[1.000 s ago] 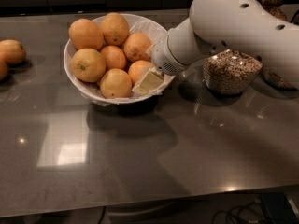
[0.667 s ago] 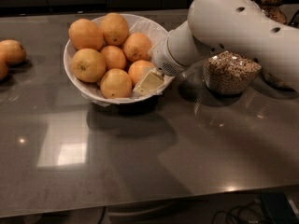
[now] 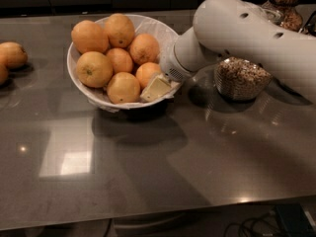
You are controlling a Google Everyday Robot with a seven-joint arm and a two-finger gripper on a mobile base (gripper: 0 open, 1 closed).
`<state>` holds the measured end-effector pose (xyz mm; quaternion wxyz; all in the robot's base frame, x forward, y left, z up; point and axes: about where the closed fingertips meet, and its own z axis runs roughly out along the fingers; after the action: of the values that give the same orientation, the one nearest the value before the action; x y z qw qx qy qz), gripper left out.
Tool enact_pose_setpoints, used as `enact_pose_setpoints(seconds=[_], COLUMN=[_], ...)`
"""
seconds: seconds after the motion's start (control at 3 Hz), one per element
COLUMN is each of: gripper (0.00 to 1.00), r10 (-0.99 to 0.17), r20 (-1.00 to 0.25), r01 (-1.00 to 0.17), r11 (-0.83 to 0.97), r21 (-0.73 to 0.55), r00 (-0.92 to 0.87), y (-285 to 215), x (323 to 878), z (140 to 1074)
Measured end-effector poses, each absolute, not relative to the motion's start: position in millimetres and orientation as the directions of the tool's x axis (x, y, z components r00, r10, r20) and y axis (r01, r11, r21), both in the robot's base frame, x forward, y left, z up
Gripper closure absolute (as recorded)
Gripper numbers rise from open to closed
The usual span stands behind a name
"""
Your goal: Pick orange from white bowl
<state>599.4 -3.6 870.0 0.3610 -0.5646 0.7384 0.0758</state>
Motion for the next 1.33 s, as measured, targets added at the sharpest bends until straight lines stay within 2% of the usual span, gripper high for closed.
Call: enact_pose_setpoints(seconds=[0.67,1.0,1.33], gripper=[0.28,0.47,0.70], r10=[-0.774,-0.774,-0.774], r20=[-0.621,-0.621,-0.621], r01=[-0.903,-0.903,-0.903], r11=[0.346,0.346,0.346], r21=[-0.256,-0.256,-0.256], r00=[-0.120,-0.120,-0.120], y=[7.1,6.1,6.1], x=[608.2,608.1,608.1], z=[854.0,854.0,854.0])
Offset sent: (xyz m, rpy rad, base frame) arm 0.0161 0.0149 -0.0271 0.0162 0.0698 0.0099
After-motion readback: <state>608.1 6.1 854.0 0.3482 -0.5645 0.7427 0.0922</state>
